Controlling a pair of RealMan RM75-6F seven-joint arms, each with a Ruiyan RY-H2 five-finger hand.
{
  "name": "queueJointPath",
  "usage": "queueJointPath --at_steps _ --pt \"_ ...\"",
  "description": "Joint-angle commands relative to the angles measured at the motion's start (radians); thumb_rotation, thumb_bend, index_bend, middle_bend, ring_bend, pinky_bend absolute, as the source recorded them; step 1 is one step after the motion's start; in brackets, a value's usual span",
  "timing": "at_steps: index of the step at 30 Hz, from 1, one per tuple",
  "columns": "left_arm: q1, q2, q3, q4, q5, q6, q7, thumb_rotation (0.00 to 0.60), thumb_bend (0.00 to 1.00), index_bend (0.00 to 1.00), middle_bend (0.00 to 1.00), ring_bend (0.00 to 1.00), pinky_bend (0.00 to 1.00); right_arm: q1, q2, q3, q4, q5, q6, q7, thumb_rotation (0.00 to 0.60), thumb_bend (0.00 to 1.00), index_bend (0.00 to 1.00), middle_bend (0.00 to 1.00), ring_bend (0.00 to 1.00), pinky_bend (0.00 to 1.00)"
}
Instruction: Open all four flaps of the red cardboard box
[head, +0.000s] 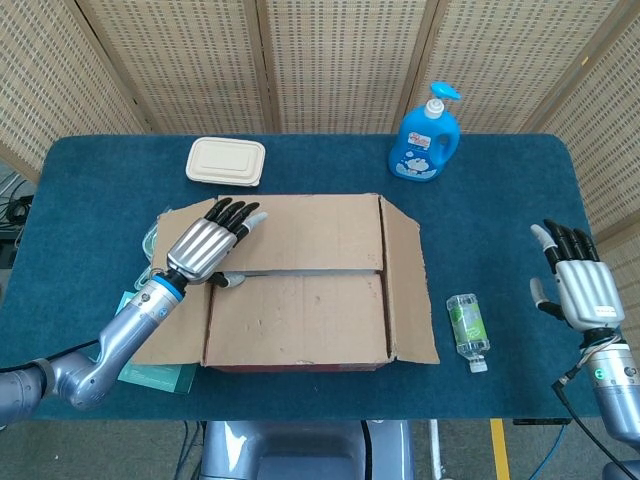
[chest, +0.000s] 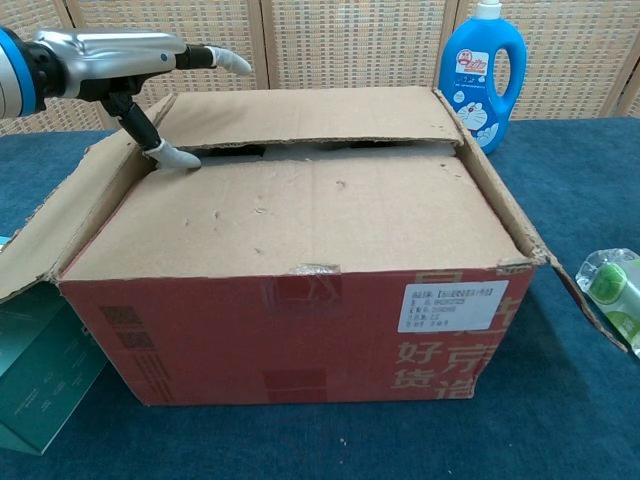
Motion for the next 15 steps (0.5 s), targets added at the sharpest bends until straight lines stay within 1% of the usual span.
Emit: queueJointPath --at_steps 1,10,14,15 --pt "0.001 -0.004 -0.001 0.004 -0.002 0.005 -0.002 0.527 0.24 0.0 0.0 0.0 0.0 0.0 0.0 0.001 0.001 0.001 -0.001 -0.001 0.6 0.54 0.0 0.04 0.0 0.03" --pt "0.003 -0.014 -0.008 0.021 -0.003 0.019 -0.013 0.532 0.25 0.0 0.0 0.0 0.0 0.001 -0.002 0.003 0.001 0.007 -0.005 -0.002 0.6 0.54 0.0 0.05 0.0 0.03" --pt "0.01 -0.015 -0.015 0.024 0.005 0.041 -0.025 0.536 0.26 0.0 0.0 0.0 0.0 -0.001 -0.002 0.004 0.002 0.01 -0.004 -0.001 0.6 0.54 0.0 0.05 0.0 0.03" --pt "0.016 -0.013 -0.024 0.022 0.01 0.061 -0.035 0.536 0.27 0.0 0.0 0.0 0.0 -0.002 -0.002 0.004 0.002 0.011 -0.003 -0.002 0.6 0.54 0.0 0.05 0.0 0.03"
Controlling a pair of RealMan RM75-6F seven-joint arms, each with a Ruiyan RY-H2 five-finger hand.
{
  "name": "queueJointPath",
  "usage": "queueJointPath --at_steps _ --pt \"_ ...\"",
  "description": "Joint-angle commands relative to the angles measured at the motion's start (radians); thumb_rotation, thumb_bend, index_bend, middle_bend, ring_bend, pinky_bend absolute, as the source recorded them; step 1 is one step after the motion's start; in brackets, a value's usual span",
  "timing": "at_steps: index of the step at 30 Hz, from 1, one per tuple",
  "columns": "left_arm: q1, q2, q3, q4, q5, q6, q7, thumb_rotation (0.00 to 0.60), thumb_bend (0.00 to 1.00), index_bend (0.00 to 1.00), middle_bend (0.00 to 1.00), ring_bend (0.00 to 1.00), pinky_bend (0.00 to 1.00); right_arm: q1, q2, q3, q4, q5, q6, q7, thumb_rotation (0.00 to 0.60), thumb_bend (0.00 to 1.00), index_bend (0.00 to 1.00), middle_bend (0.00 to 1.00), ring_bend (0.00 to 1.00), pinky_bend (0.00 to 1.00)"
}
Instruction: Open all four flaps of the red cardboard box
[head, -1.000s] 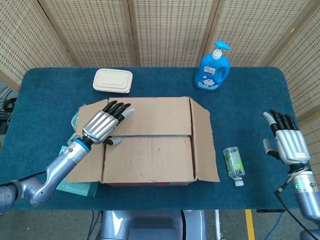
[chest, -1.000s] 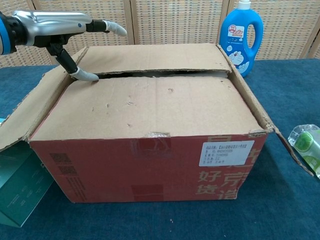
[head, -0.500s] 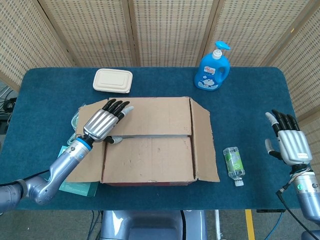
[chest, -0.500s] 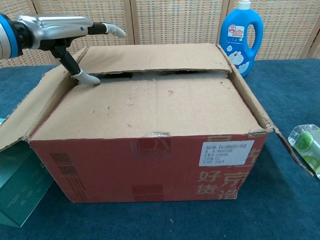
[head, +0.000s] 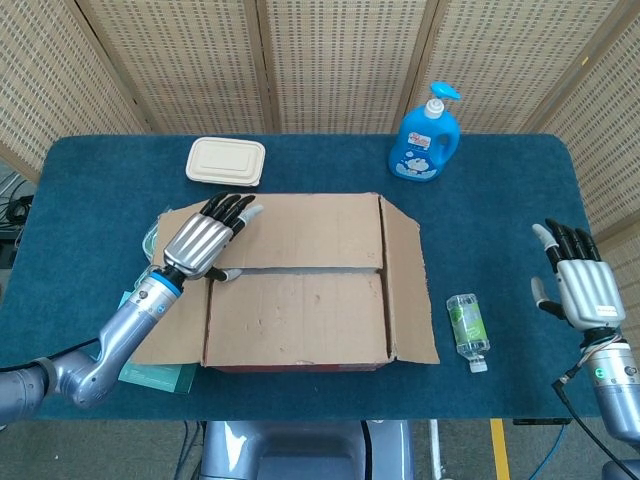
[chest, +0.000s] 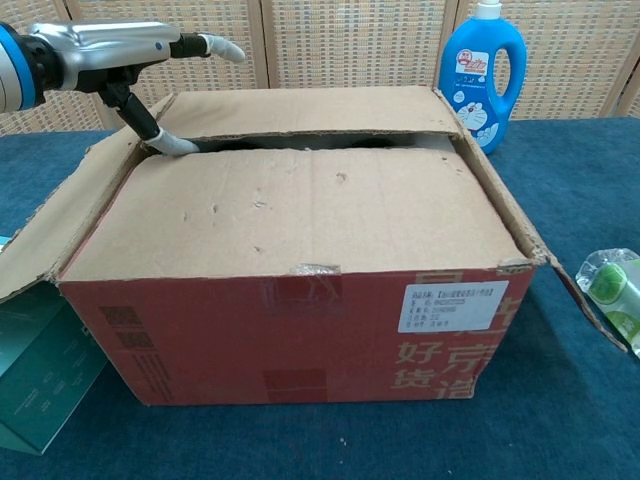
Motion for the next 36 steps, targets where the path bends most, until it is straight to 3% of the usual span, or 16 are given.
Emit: queueJointPath --at_steps 1,15,29,36 --pt "0.013 0.006 -0.017 -0.004 0.013 0.037 -0.02 0.537 0.27 0.0 0.0 0.0 0.0 -0.002 0.001 0.0 -0.001 0.001 0.002 -0.001 0.6 0.54 0.0 0.05 0.0 0.03" --pt "0.014 0.067 -0.084 0.011 0.059 0.102 -0.055 0.538 0.27 0.0 0.0 0.0 0.0 0.0 0.002 0.002 -0.008 -0.004 -0.001 -0.003 0.6 0.54 0.0 0.05 0.0 0.03" --pt "-0.083 -0.004 -0.144 0.18 0.03 0.065 -0.019 0.537 0.27 0.0 0.0 0.0 0.0 -0.008 0.015 0.001 -0.021 -0.005 0.005 -0.003 0.6 0.54 0.0 0.05 0.0 0.03" --pt "-0.147 -0.085 -0.156 0.344 0.031 0.043 0.004 0.536 0.27 0.0 0.0 0.0 0.0 -0.009 0.019 0.001 -0.021 0.001 -0.001 0.0 0.6 0.54 0.0 0.05 0.0 0.03"
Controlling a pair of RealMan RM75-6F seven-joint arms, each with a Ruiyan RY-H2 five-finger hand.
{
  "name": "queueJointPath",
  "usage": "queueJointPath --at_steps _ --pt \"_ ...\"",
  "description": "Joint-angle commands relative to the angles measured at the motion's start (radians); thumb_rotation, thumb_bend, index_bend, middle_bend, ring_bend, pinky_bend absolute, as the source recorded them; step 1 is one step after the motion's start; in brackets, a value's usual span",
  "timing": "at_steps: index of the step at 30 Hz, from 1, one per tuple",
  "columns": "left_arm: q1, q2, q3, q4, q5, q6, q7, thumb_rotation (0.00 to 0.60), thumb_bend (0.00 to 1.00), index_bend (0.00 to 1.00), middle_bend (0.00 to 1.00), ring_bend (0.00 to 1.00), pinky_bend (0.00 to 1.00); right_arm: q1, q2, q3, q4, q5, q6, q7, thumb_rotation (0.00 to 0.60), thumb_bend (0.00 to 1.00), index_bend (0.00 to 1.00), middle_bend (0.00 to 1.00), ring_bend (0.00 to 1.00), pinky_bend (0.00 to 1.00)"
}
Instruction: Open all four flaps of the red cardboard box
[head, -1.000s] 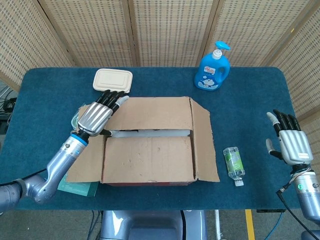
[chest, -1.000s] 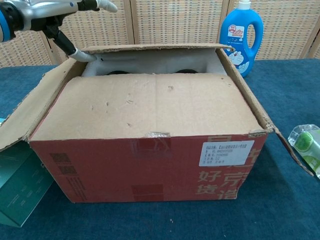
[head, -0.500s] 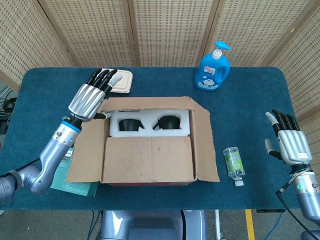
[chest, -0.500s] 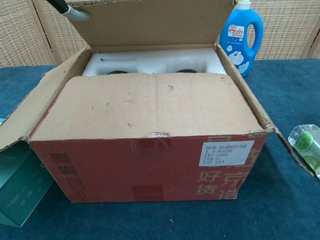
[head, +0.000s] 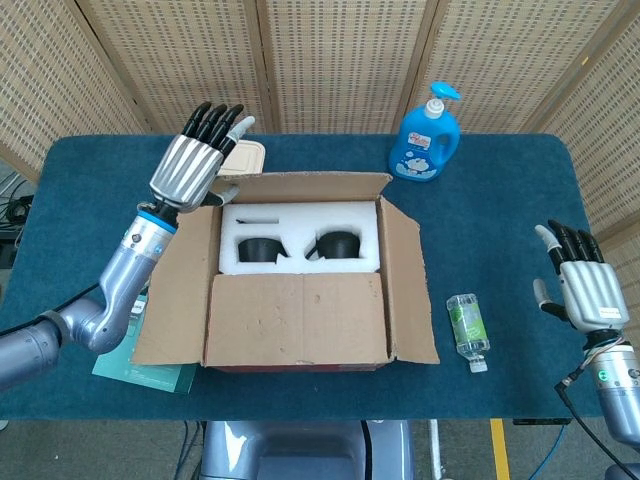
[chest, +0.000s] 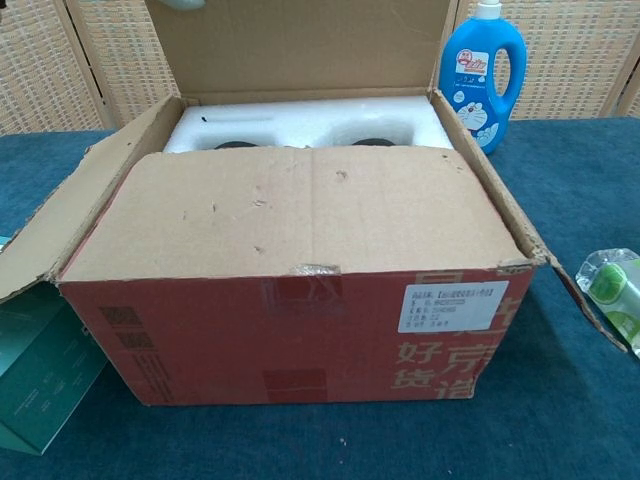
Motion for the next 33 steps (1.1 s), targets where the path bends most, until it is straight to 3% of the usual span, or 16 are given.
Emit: queueJointPath --at_steps 1,20,29,33 --pt "-0.035 -0.047 -0.011 0.076 -0.001 -0.012 0.002 0.537 0.27 0.0 0.0 0.0 0.0 0.0 0.0 0.0 -0.001 0.0 0.0 -0.001 0.6 0.54 0.0 0.05 0.0 0.03" --pt "-0.107 -0.145 -0.014 0.273 -0.113 -0.102 0.08 0.537 0.27 0.0 0.0 0.0 0.0 -0.003 0.005 0.0 -0.007 0.006 -0.001 -0.001 0.6 0.54 0.0 0.05 0.0 0.03" --pt "-0.101 -0.106 -0.029 0.229 -0.135 -0.109 0.063 0.545 0.27 0.0 0.0 0.0 0.0 -0.005 0.008 0.0 -0.008 0.002 0.001 0.003 0.6 0.54 0.0 0.05 0.0 0.03" --pt "-0.08 -0.028 -0.037 0.111 -0.174 -0.157 0.029 0.552 0.28 0.05 0.0 0.0 0.0 -0.008 0.01 -0.001 -0.009 0.001 0.003 0.006 0.6 0.54 0.0 0.05 0.0 0.03"
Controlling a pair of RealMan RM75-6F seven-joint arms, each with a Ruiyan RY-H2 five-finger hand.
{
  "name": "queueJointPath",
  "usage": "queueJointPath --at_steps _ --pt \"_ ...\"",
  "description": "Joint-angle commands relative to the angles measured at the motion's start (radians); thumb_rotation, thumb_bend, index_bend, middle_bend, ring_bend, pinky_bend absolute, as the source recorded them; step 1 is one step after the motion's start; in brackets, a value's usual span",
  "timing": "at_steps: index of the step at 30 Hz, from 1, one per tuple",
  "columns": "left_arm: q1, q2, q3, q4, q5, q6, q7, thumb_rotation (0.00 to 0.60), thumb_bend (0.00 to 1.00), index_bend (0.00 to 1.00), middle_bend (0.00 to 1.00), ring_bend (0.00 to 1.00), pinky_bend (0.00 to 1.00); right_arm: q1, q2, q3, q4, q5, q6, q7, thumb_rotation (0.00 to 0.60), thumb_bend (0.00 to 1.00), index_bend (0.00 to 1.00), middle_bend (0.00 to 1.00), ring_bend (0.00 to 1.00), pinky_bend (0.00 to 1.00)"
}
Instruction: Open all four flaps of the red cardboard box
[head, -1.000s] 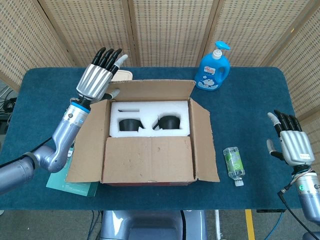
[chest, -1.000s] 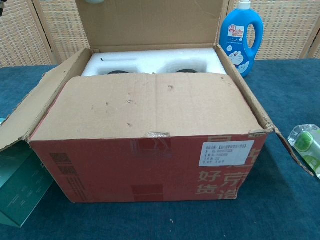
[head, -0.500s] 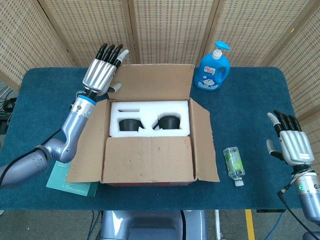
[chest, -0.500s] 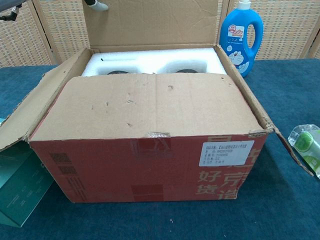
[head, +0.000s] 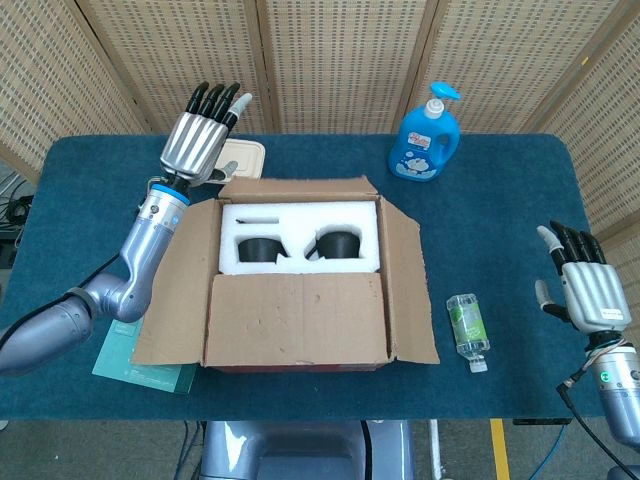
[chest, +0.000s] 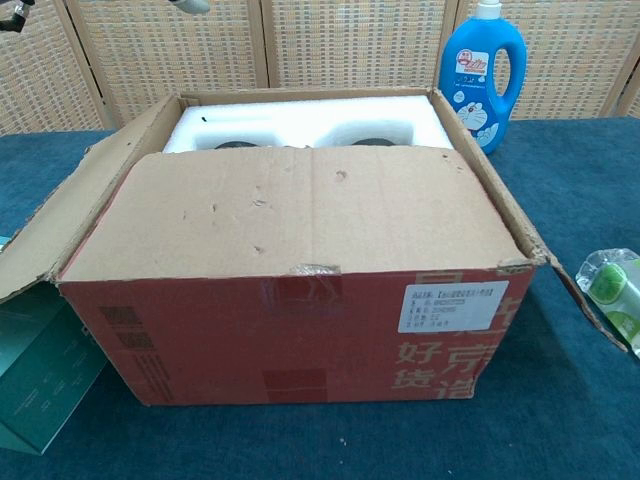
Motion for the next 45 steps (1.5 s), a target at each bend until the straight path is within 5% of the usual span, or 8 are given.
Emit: queueJointPath --at_steps 1,7,15,20,25,32,45 --pt "0.033 0.099 -0.012 -0.155 -0.061 -0.077 -0.064 0.552 0.28 0.06 0.0 0.0 0.0 -0.003 0.002 -0.001 -0.001 0.001 0.002 0.003 0.6 0.54 0.0 0.05 0.0 0.03" --pt "0.067 0.243 -0.007 -0.352 -0.147 -0.179 -0.138 0.552 0.29 0.07 0.0 0.0 0.0 -0.004 -0.001 -0.002 0.001 -0.001 0.0 0.01 0.6 0.54 0.0 0.05 0.0 0.03" --pt "0.096 0.328 0.025 -0.478 -0.149 -0.231 -0.209 0.581 0.3 0.2 0.0 0.0 0.0 -0.007 -0.001 -0.003 0.0 -0.004 0.003 0.012 0.6 0.54 0.0 0.05 0.0 0.03" --pt "0.12 0.356 0.043 -0.529 -0.123 -0.237 -0.259 0.364 0.31 0.28 0.0 0.0 0.0 -0.011 0.0 -0.005 -0.004 -0.007 0.006 0.013 0.6 0.54 0.0 0.05 0.0 0.03" --pt "0.139 0.363 0.058 -0.557 -0.088 -0.225 -0.29 0.261 0.31 0.34 0.0 0.0 0.0 -0.015 0.0 -0.007 -0.007 -0.008 0.009 0.014 0.6 0.54 0.0 0.05 0.0 0.03" --pt "0.148 0.366 0.075 -0.583 -0.049 -0.226 -0.317 0.206 0.31 0.36 0.0 0.0 0.0 -0.019 0.003 -0.008 -0.011 -0.009 0.012 0.016 0.6 0.54 0.0 0.06 0.0 0.03" --pt "0.151 0.328 0.141 -0.629 0.018 -0.212 -0.29 0.191 0.3 0.37 0.0 0.0 0.0 -0.033 0.011 -0.012 -0.008 -0.013 0.022 0.034 0.6 0.54 0.0 0.06 0.0 0.03"
